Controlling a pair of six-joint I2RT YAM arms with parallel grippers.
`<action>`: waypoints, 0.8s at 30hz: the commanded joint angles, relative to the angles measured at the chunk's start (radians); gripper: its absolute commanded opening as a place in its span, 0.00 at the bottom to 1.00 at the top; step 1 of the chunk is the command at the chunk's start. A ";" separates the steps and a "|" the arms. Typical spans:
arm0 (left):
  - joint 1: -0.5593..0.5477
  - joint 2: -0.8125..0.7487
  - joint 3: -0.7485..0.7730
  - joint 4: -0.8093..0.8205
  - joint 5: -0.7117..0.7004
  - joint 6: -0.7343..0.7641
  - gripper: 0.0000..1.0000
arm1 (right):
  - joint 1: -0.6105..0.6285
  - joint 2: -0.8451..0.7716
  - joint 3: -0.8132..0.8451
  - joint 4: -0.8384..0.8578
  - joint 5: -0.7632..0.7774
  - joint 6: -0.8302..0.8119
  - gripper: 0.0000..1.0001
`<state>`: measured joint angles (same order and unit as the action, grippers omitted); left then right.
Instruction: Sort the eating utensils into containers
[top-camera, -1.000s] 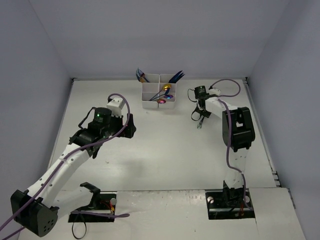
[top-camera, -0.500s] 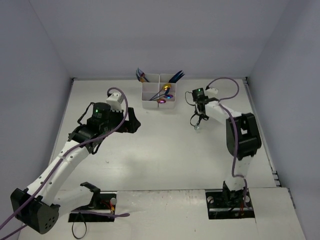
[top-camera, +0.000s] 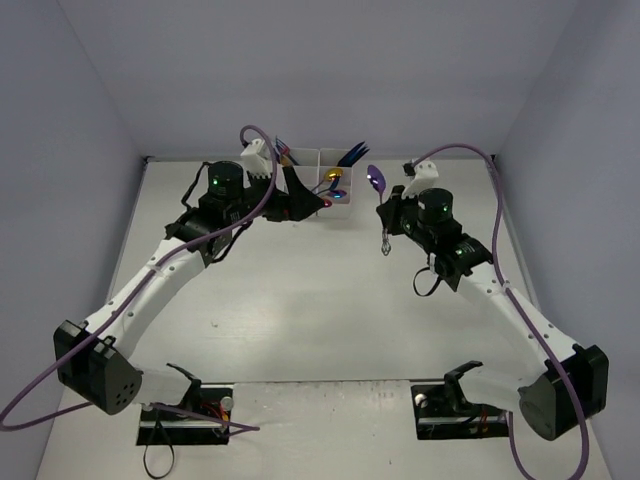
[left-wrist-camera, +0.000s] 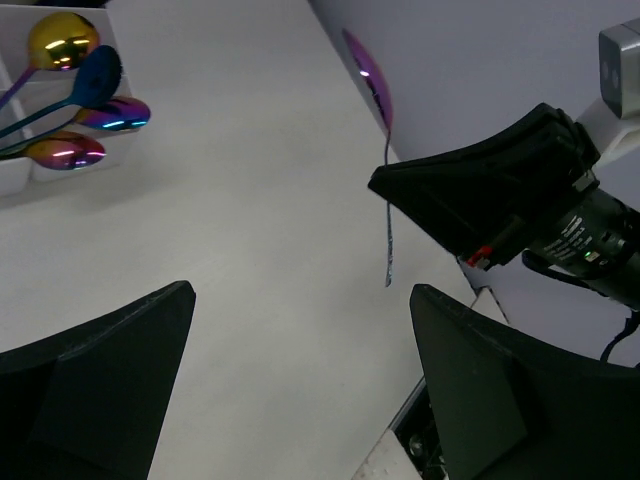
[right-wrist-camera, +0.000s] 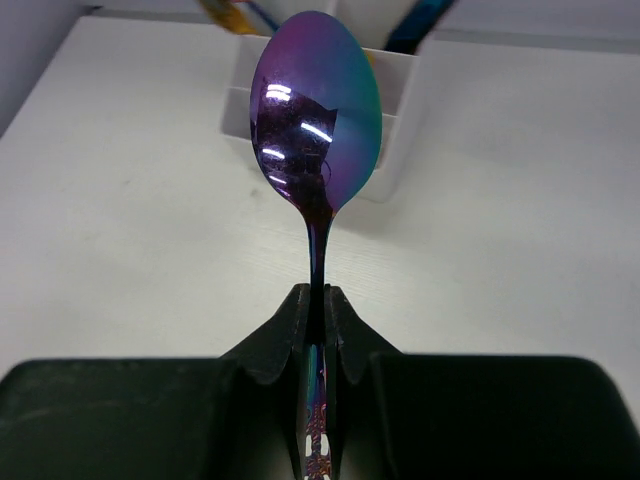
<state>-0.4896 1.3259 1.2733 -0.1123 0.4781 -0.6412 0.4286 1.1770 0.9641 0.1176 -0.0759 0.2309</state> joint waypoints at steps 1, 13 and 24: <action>-0.069 0.045 0.124 0.150 0.059 -0.068 0.87 | 0.033 -0.048 -0.005 0.111 -0.201 -0.079 0.00; -0.118 0.122 0.135 0.201 -0.001 -0.168 0.82 | 0.106 -0.088 0.001 0.126 -0.242 -0.065 0.00; -0.118 0.142 0.160 0.211 -0.044 -0.248 0.48 | 0.163 -0.095 -0.006 0.129 -0.204 -0.067 0.00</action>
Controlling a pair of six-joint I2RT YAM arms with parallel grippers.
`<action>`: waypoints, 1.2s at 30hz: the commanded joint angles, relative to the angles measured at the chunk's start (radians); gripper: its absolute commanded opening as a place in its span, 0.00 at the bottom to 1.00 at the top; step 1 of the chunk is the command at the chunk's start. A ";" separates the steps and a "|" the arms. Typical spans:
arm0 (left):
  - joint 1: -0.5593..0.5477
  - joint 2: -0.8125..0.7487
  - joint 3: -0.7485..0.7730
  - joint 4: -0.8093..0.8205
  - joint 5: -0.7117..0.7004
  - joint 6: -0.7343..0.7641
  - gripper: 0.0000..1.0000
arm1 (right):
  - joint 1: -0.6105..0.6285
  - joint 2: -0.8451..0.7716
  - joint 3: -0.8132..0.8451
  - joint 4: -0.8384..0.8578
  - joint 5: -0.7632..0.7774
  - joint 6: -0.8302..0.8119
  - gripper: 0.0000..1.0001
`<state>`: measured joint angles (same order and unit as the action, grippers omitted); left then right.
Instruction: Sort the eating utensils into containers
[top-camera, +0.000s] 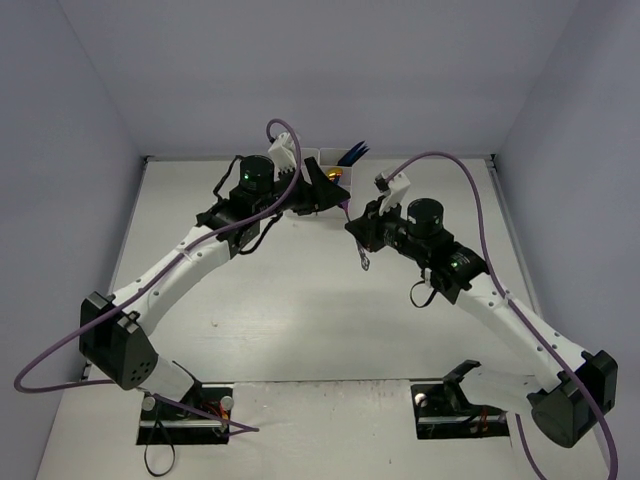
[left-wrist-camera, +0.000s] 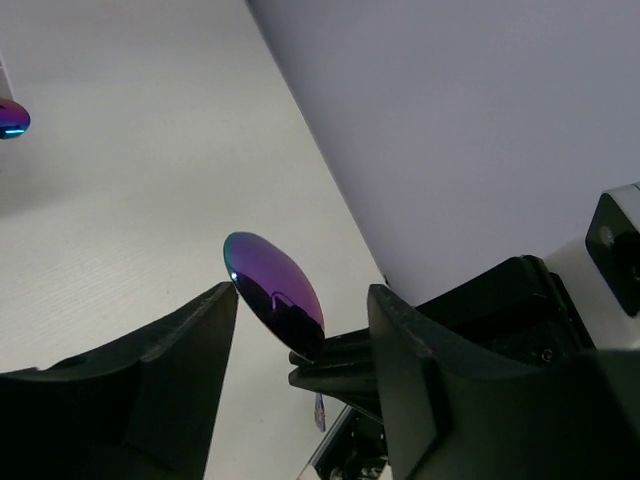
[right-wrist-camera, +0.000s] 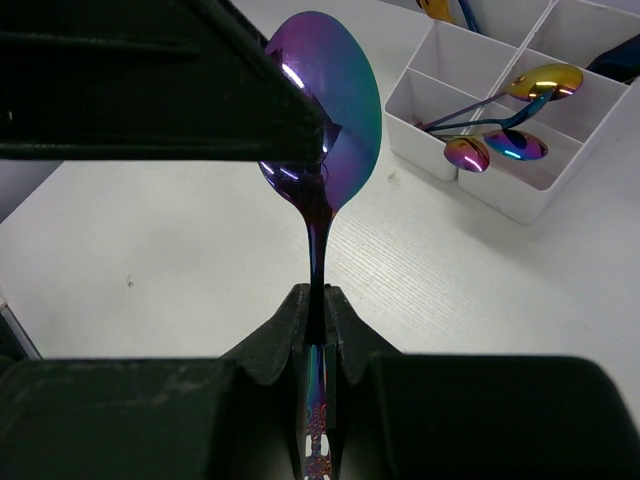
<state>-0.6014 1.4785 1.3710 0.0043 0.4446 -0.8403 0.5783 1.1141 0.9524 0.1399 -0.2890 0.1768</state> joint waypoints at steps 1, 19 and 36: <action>-0.007 -0.010 0.061 0.095 -0.009 -0.057 0.42 | 0.015 -0.031 0.005 0.107 0.011 -0.014 0.00; -0.004 -0.062 0.014 0.143 -0.043 -0.035 0.00 | 0.025 -0.017 0.008 0.110 0.056 -0.042 0.79; 0.150 0.178 0.256 0.120 -0.103 0.673 0.00 | -0.066 -0.111 -0.022 -0.103 0.427 0.034 1.00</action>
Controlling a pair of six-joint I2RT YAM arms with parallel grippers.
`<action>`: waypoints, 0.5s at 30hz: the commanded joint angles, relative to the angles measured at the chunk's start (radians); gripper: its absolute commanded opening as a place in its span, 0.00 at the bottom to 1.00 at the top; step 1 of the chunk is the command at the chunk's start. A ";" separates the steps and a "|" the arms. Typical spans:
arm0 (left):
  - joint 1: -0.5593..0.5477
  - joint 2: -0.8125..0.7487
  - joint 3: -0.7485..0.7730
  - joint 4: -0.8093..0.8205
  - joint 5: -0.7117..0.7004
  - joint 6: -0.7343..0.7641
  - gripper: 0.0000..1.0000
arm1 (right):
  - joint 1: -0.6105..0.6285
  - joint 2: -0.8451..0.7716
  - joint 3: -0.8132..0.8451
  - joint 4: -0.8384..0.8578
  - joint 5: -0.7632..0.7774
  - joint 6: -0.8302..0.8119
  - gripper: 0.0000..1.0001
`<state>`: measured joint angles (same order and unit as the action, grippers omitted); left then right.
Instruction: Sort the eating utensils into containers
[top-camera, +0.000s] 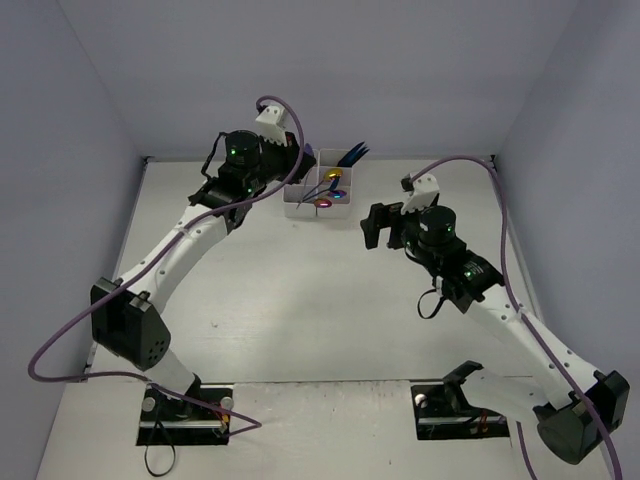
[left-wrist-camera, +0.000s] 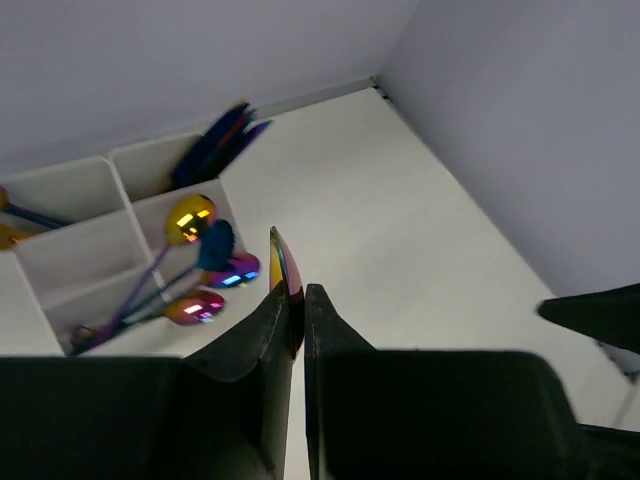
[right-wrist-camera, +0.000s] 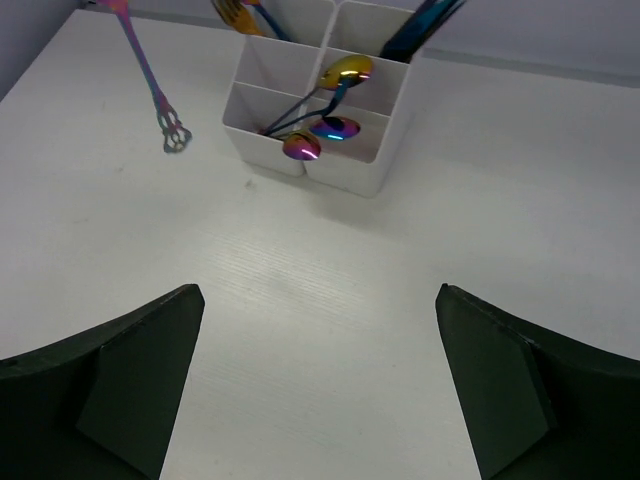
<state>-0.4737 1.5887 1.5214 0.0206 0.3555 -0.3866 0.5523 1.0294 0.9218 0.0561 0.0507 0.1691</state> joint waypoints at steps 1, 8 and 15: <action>0.030 0.096 0.133 0.105 -0.011 0.238 0.00 | -0.049 -0.034 0.005 -0.029 0.087 0.045 1.00; 0.076 0.284 0.257 0.151 -0.001 0.260 0.00 | -0.121 -0.105 -0.017 -0.089 0.066 0.048 1.00; 0.081 0.387 0.269 0.230 -0.005 0.249 0.00 | -0.154 -0.129 -0.024 -0.121 0.051 0.031 1.00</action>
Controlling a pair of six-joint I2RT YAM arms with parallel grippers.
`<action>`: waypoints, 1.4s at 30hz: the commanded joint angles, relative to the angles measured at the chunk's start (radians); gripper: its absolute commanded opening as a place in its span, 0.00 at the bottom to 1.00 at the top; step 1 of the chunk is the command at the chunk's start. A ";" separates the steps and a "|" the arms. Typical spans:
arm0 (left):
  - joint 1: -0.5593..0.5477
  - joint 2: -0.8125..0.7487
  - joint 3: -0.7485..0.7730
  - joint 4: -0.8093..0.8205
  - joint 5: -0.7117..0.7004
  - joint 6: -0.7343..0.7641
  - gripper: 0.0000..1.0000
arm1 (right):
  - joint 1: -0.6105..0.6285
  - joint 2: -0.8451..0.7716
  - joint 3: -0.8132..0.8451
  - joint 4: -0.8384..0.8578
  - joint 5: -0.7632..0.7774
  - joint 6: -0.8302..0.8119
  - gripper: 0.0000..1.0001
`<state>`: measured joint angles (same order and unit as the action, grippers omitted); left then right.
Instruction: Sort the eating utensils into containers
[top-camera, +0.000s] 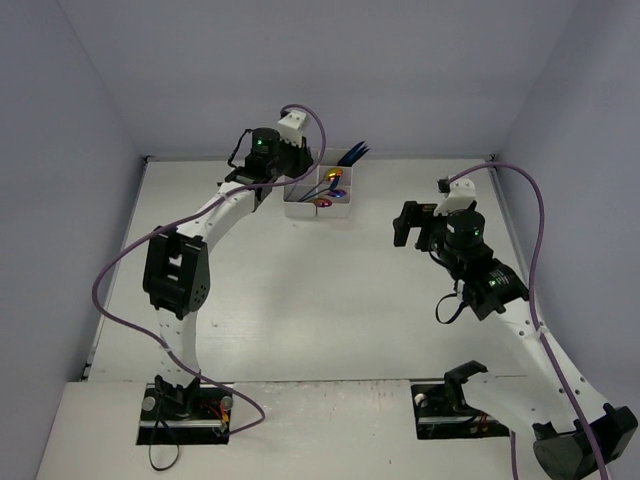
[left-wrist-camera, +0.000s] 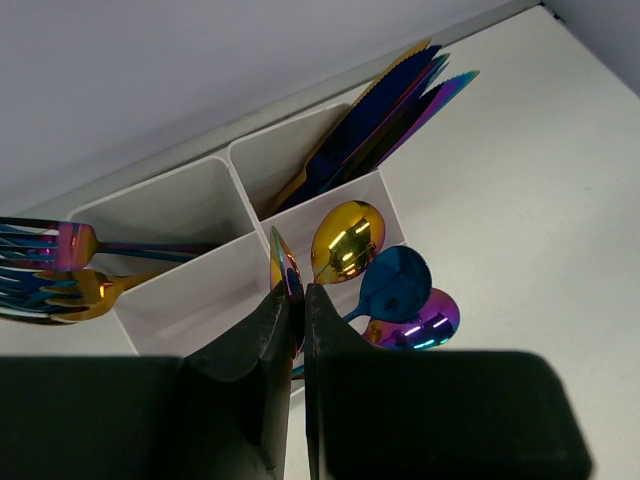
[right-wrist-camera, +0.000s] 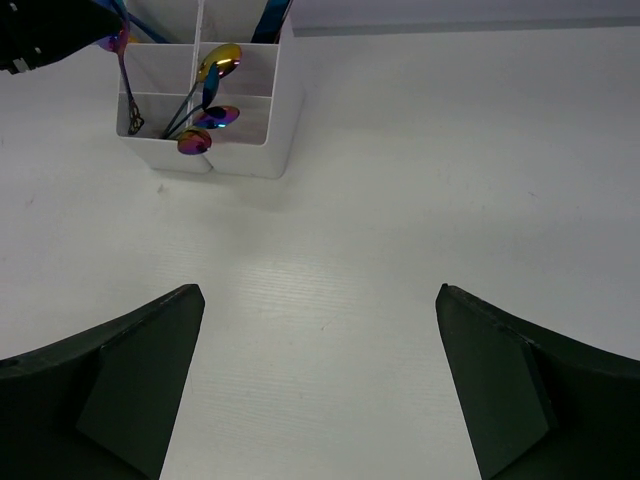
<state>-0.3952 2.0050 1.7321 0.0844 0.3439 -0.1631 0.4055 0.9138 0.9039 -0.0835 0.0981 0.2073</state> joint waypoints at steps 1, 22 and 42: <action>0.002 -0.024 0.046 0.192 0.009 0.024 0.00 | -0.008 -0.013 -0.007 0.016 0.005 -0.008 1.00; -0.017 -0.063 -0.119 0.232 -0.043 -0.018 0.46 | -0.017 -0.006 0.036 -0.016 0.080 -0.017 1.00; 0.009 -0.966 -0.468 -0.403 -0.557 -0.013 0.91 | -0.022 -0.143 0.148 -0.046 0.393 -0.052 1.00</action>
<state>-0.3999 1.1998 1.3534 -0.0741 -0.0222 -0.1582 0.3912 0.8186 1.0428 -0.1767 0.3186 0.1302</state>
